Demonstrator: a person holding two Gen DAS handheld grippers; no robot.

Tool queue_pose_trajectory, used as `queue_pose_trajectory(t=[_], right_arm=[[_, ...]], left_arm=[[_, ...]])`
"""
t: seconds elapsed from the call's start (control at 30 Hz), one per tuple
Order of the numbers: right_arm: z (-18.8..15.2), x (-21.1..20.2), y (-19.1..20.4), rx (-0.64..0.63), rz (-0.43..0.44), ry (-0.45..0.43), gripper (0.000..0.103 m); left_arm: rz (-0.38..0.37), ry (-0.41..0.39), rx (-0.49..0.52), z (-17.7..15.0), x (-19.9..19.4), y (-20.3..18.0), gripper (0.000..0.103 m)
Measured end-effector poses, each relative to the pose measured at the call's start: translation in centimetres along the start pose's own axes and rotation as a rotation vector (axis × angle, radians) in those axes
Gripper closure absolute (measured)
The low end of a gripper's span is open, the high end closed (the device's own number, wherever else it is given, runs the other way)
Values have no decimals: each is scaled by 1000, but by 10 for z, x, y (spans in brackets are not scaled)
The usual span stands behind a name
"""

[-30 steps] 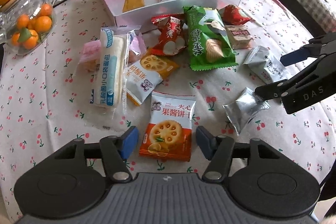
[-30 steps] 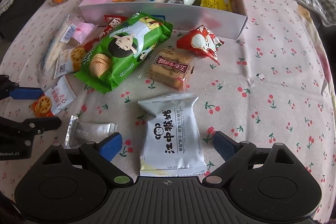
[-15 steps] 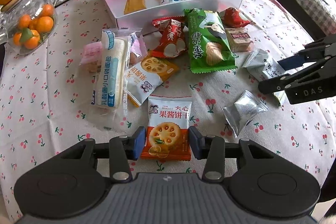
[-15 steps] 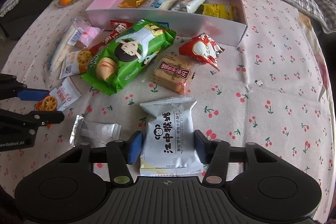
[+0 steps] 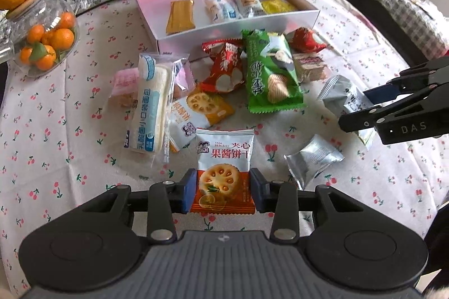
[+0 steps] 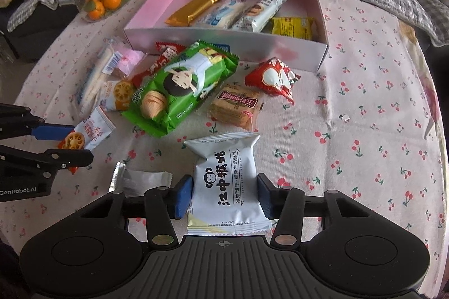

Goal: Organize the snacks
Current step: 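Carry both held packets into the pink box and open both tools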

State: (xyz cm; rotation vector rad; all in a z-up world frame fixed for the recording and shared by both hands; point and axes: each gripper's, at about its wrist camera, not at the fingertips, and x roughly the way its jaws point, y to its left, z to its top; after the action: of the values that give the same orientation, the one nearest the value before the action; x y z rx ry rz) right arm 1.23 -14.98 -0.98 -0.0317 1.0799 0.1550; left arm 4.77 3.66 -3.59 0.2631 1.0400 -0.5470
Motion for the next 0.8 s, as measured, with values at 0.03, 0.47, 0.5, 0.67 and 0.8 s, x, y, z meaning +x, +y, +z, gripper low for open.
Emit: queue_pose_trajectory(t=[0.03, 0.47, 0.5, 0.67, 0.8], right_arm=[[1, -2, 0, 2, 2, -6, 55], [22, -29, -20, 103, 41, -95, 55], [25, -30, -22, 117, 44, -100, 55], [43, -31, -30, 177, 58, -124, 55], [56, -26, -37, 212, 62, -141, 55]], left_arm=[[-4, -7, -1, 0, -2, 0, 67], [-23, -81, -41, 17, -18, 1, 67], [-21, -87, -47, 20, -18, 2, 67], [-8, -118, -79, 36, -21, 4, 67], [14, -140, -99, 50, -19, 6, 67]])
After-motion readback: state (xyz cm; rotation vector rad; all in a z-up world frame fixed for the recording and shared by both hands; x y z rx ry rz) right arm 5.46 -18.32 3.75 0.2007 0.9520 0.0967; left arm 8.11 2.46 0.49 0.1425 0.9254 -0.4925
